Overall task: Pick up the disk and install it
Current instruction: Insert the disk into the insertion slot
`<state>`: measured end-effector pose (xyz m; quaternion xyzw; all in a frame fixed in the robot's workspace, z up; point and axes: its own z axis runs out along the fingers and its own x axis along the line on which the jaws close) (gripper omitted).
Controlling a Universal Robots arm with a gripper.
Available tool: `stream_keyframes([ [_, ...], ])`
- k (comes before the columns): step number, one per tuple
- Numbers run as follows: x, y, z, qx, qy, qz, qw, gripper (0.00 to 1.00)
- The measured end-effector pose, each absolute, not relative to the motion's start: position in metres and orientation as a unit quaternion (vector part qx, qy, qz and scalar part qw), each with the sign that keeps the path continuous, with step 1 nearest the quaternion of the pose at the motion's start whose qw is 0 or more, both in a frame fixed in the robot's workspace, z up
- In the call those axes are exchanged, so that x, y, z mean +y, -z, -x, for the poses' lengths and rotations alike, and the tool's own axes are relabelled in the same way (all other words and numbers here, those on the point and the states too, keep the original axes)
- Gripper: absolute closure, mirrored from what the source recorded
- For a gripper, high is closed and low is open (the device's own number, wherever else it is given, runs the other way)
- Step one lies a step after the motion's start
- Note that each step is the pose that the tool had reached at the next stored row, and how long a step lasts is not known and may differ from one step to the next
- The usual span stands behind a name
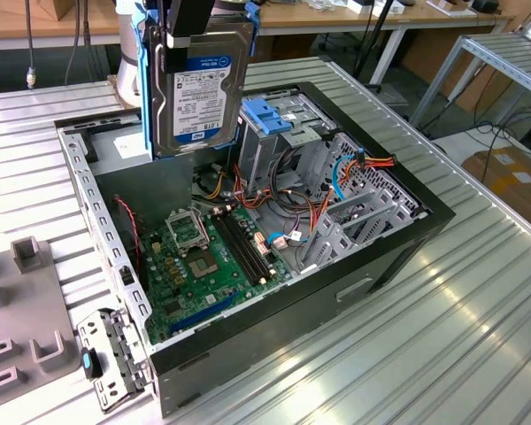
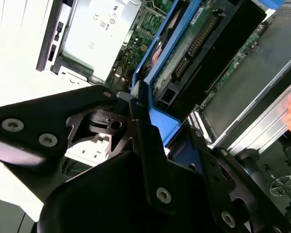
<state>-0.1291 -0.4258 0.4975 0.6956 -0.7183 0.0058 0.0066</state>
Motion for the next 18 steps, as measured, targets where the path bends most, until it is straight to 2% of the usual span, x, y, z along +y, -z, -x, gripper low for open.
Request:
stream_keyframes([
  [18, -0.4309, -0.4975, 0.1286, -0.718, -0.006, -0.696, 0.007, 0.63],
])
